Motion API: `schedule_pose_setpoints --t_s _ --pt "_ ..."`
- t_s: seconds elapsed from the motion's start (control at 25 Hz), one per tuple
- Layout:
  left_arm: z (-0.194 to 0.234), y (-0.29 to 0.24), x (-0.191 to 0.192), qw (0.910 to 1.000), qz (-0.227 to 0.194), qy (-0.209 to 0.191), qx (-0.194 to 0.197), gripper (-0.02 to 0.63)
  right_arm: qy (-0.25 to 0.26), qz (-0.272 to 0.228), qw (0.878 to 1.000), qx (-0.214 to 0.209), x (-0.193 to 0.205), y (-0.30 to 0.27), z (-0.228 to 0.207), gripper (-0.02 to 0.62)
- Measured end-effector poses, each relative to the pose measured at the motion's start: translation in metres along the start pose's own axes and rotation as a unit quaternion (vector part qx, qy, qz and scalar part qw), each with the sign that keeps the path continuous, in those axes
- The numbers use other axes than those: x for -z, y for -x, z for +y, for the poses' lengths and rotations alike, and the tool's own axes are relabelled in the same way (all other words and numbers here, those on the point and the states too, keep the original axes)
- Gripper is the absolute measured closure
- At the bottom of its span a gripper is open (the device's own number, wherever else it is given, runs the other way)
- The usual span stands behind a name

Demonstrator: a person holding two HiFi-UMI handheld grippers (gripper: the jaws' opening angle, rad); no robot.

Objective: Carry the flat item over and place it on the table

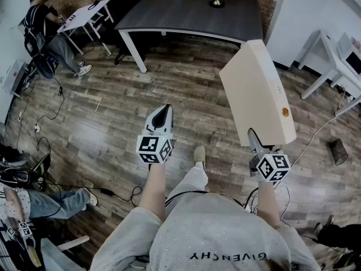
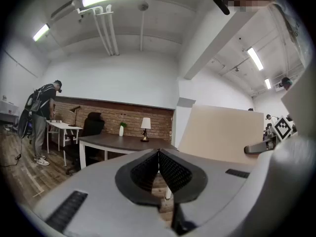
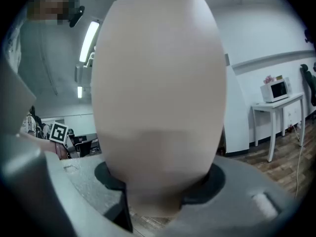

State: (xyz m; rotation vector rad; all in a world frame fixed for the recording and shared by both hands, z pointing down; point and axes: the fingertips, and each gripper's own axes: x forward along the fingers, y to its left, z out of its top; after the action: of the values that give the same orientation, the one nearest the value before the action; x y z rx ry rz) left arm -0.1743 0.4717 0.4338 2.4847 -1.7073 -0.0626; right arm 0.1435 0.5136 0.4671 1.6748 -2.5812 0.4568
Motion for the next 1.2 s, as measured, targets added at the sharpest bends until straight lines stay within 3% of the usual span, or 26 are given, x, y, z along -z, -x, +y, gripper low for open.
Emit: schedule_pose_setpoints --t_s 0.48,1.2 --pt "0.03 -0.096 0.013 0.9996 0.027 0.008 0.008 0.607 -0.011 -0.004 1.0 -0.005 -0.018 -0.095 -0.036 0.327" --pt "0.089 -0.251 0.007 0.9985 0.04 0.019 0.033 0.607 -0.034 -0.002 0.999 0.02 -0.055 -0.226 -0.092 0.325"
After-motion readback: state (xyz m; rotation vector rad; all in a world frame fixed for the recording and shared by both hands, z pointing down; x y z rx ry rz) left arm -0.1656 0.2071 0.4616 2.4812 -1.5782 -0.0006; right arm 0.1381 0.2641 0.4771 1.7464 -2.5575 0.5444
